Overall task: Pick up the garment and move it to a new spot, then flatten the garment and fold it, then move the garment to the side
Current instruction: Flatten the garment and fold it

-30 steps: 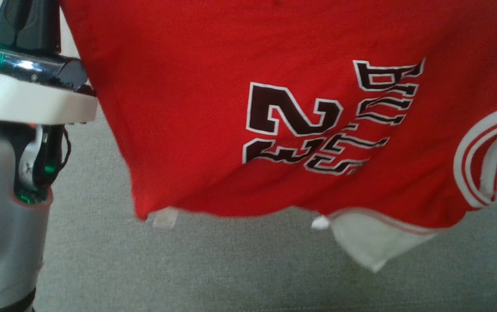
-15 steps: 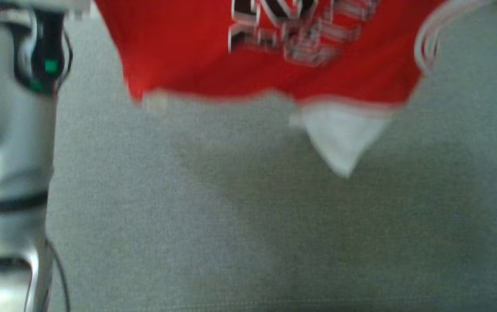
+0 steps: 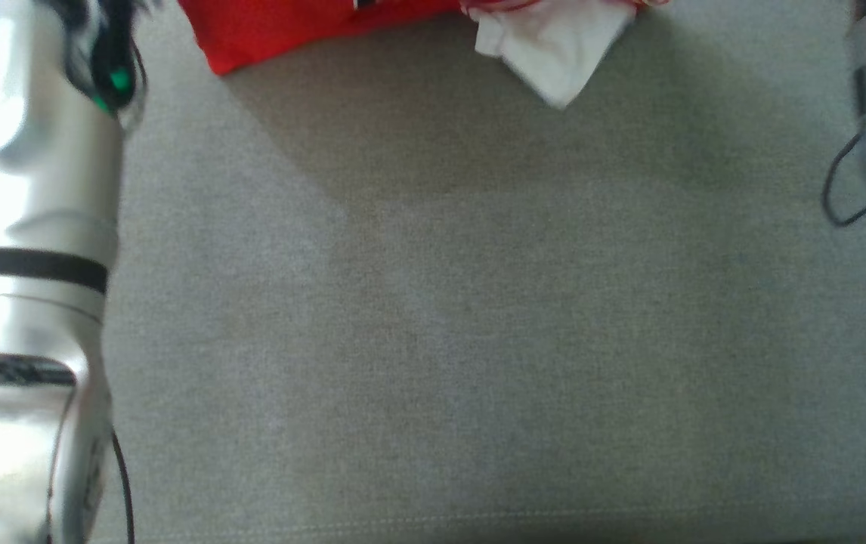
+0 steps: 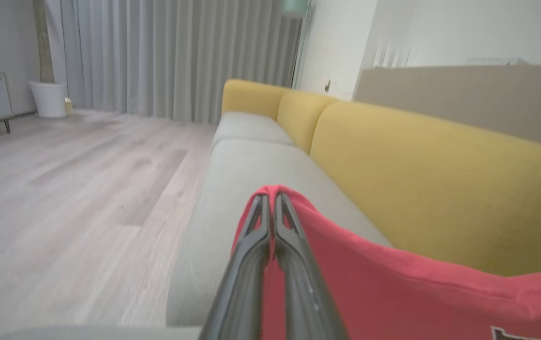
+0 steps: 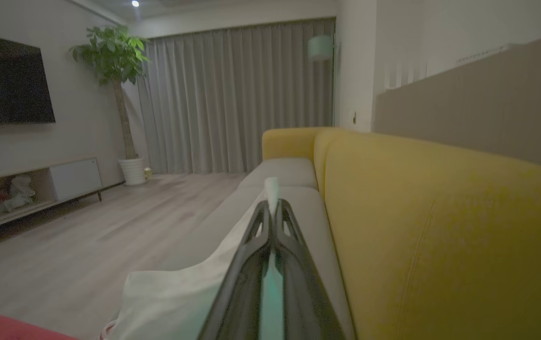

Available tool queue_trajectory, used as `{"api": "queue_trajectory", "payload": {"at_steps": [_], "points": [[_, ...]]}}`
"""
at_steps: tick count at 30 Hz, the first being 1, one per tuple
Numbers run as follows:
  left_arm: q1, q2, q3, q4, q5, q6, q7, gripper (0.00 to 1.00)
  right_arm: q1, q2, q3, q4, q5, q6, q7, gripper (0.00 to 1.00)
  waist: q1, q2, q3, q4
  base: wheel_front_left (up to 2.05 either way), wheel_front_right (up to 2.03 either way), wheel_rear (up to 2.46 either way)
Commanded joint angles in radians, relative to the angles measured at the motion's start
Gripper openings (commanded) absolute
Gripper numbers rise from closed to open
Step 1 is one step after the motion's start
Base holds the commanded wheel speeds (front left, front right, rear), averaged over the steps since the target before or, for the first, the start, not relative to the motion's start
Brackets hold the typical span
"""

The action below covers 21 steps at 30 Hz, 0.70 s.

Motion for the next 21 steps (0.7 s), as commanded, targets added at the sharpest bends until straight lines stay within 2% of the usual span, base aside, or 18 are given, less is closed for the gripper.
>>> {"api": "queue_trajectory", "payload": {"at_steps": [1,6,12,16,21], "points": [[-0.014,0.034,0.021,0.006,-0.005,-0.009,-0.007,0.0,-0.02,0.031,0.02,0.002,0.006,0.008,-0.005,0.0,-0.0001,0.0,0.017,-0.005,0.0,0.0,0.0],[0.021,0.011,0.022,0.146,-0.022,-0.031,-0.009,0.0,0.015,0.052,0.063,0.142,0.043,0.008,-0.021,0.0,-0.0001,0.0,0.067,-0.003,0.0,0.0,0.0],[0.075,0.006,0.031,0.204,-0.034,-0.048,-0.009,0.0,0.084,0.061,0.099,0.215,0.107,0.008,-0.078,0.0,-0.0001,0.0,0.09,-0.001,0.0,0.0,0.0],[0.141,-0.006,0.046,0.186,-0.044,-0.055,-0.009,0.0,0.194,0.047,0.149,0.203,0.158,0.008,-0.111,0.0,-0.0001,0.0,0.067,0.016,0.0,0.0,0.0],[0.31,-0.019,0.081,0.051,-0.041,-0.06,-0.009,0.0,0.39,-0.005,0.178,0.117,0.238,0.008,-0.141,0.0,-0.0001,0.0,0.027,0.028,0.0,0.0,0.0]]}}
